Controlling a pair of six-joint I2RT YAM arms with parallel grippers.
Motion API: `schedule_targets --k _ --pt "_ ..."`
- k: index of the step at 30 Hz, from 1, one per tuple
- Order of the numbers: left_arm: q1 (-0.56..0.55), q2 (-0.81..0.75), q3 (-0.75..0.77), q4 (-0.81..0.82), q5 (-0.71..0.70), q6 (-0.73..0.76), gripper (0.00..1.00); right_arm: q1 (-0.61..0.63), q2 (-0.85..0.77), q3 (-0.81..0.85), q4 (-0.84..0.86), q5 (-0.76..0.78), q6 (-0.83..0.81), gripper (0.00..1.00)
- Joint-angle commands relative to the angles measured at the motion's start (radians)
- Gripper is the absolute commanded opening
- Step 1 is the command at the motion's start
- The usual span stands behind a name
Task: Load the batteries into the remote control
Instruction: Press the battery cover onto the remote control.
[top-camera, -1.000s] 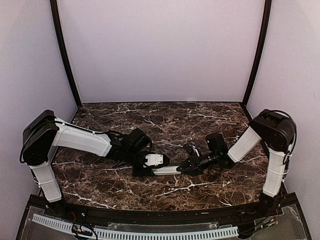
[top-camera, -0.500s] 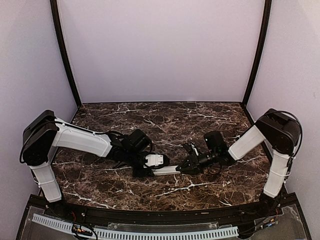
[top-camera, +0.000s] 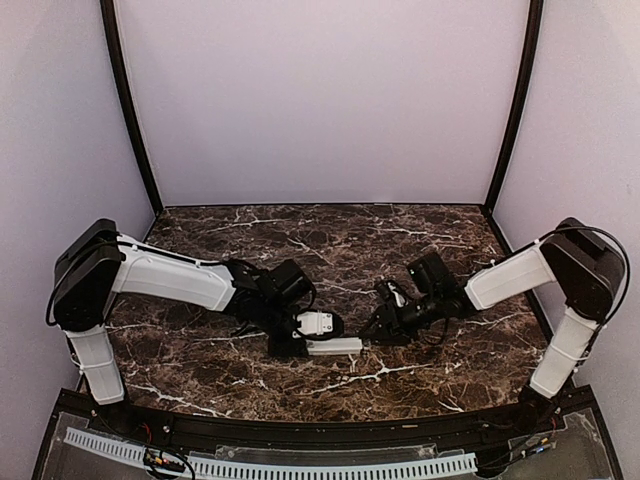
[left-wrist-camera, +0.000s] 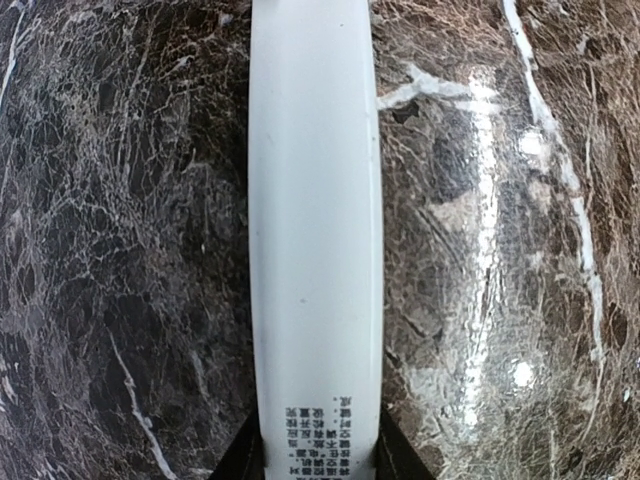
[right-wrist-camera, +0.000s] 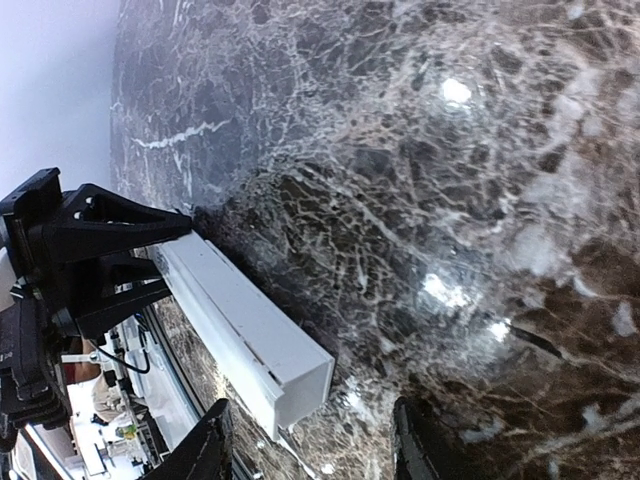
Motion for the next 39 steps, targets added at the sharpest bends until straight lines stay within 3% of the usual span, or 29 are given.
schedule_targets --k 1,5,7,16,25,27,29,31,33,39 --pt "-0.014 0.034 0.039 -0.084 -0.023 -0.024 0.13 -0.007 -0.057 0.051 -0.22 0.109 -0.083 0.5" --pt "-0.018 0.044 0.054 -0.097 -0.025 -0.035 0.37 -0.007 -0.105 0.079 -0.308 0.154 -0.109 0.5" --pt "-0.019 0.038 0.054 -0.096 -0.021 -0.04 0.43 -0.005 -0.125 0.089 -0.33 0.155 -0.115 0.48" --pt "-0.017 -0.032 0.034 -0.056 -0.031 -0.059 0.58 0.03 -0.134 0.166 -0.408 0.18 -0.152 0.41" --pt "-0.018 -0.231 -0.073 0.12 0.05 -0.099 0.67 0.1 -0.088 0.232 -0.377 0.139 -0.156 0.01" --pt "-0.016 -0.262 -0.104 0.169 0.047 -0.123 0.65 0.106 -0.065 0.227 -0.311 0.097 -0.138 0.0" --pt "-0.013 -0.262 -0.134 0.218 0.037 -0.169 0.45 0.108 -0.037 0.232 -0.275 0.071 -0.124 0.0" --pt "-0.013 -0.232 -0.126 0.227 0.026 -0.198 0.07 0.111 -0.014 0.241 -0.269 0.074 -0.121 0.0" --pt "-0.011 -0.197 -0.107 0.197 0.008 -0.216 0.0 0.113 0.003 0.239 -0.252 0.073 -0.113 0.0" --pt "-0.011 -0.185 -0.123 0.208 0.01 -0.225 0.0 0.13 0.036 0.236 -0.241 0.065 -0.106 0.0"
